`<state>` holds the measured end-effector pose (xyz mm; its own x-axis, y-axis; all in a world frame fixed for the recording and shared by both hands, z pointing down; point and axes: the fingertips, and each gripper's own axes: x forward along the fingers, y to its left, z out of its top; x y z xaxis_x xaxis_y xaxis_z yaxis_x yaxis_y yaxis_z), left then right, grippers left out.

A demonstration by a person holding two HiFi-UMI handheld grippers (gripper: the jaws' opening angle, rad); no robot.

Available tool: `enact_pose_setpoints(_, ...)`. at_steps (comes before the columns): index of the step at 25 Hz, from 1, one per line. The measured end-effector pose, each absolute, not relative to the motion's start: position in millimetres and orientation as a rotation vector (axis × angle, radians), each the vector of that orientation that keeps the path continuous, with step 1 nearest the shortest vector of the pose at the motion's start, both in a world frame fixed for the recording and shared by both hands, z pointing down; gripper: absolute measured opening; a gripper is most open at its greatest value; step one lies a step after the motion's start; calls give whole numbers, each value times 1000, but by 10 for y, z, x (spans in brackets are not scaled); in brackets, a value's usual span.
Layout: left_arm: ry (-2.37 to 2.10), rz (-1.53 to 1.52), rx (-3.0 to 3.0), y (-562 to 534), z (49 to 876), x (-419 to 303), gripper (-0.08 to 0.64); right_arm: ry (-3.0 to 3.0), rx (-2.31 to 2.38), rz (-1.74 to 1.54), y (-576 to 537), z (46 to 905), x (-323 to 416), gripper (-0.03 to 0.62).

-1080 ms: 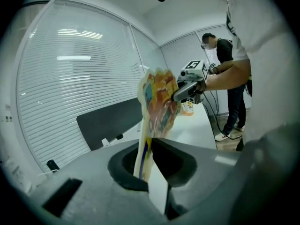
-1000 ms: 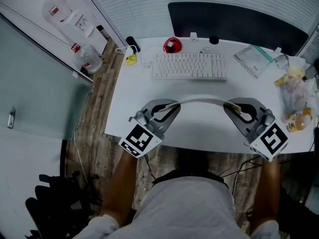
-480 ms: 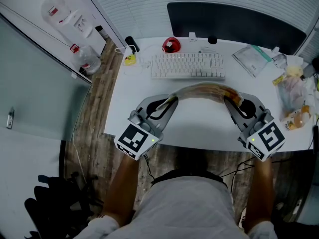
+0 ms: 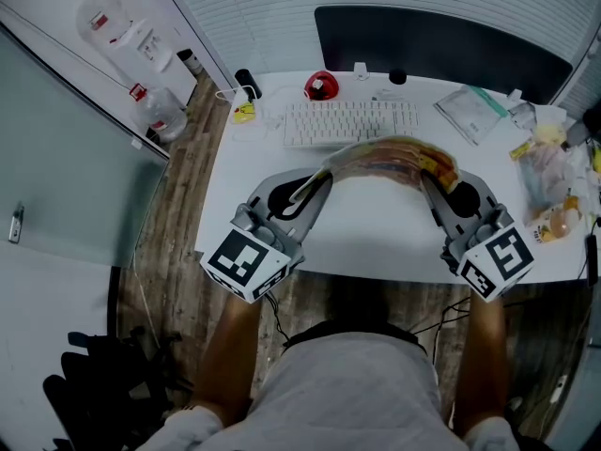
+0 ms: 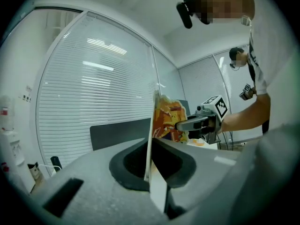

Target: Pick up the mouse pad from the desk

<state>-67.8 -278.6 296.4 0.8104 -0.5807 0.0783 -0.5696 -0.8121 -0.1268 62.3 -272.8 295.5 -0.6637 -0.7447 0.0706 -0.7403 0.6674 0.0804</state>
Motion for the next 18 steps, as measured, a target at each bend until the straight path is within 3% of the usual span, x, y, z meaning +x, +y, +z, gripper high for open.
enact_pose_setpoints(18,887,-108,-2900,-2796,2806,-631,23,-2773,1343,-70,-2709,2907,683,18)
